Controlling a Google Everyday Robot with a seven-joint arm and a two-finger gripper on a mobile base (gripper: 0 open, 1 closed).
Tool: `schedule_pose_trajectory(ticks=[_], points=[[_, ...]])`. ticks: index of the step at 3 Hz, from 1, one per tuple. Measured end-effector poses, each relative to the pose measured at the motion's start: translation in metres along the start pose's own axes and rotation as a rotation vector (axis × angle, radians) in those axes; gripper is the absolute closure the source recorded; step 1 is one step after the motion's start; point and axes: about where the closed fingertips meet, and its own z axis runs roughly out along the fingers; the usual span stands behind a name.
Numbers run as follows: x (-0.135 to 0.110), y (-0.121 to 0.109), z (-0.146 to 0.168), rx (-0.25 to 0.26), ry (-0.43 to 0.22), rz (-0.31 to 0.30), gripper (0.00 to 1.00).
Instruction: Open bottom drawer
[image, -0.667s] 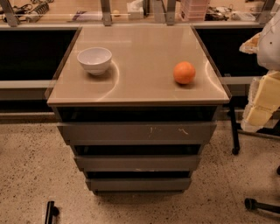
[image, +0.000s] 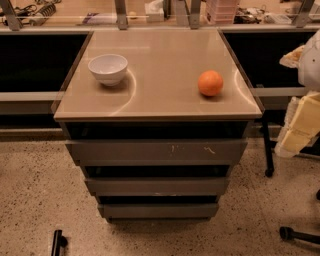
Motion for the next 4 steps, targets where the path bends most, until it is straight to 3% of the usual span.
schedule_pose_trajectory(ticks=[1,2,3,4], points=[[0.021,0.027,0.035,-0.007,-0.079,0.098,0.00],[0.046,0.063,0.102,-0.072,-0.191,0.236,0.00],[0.052,0.065,0.120,-0.043,-0.214,0.282,0.00],[0.053,0.070,0.125,-0.045,-0.205,0.295,0.00]])
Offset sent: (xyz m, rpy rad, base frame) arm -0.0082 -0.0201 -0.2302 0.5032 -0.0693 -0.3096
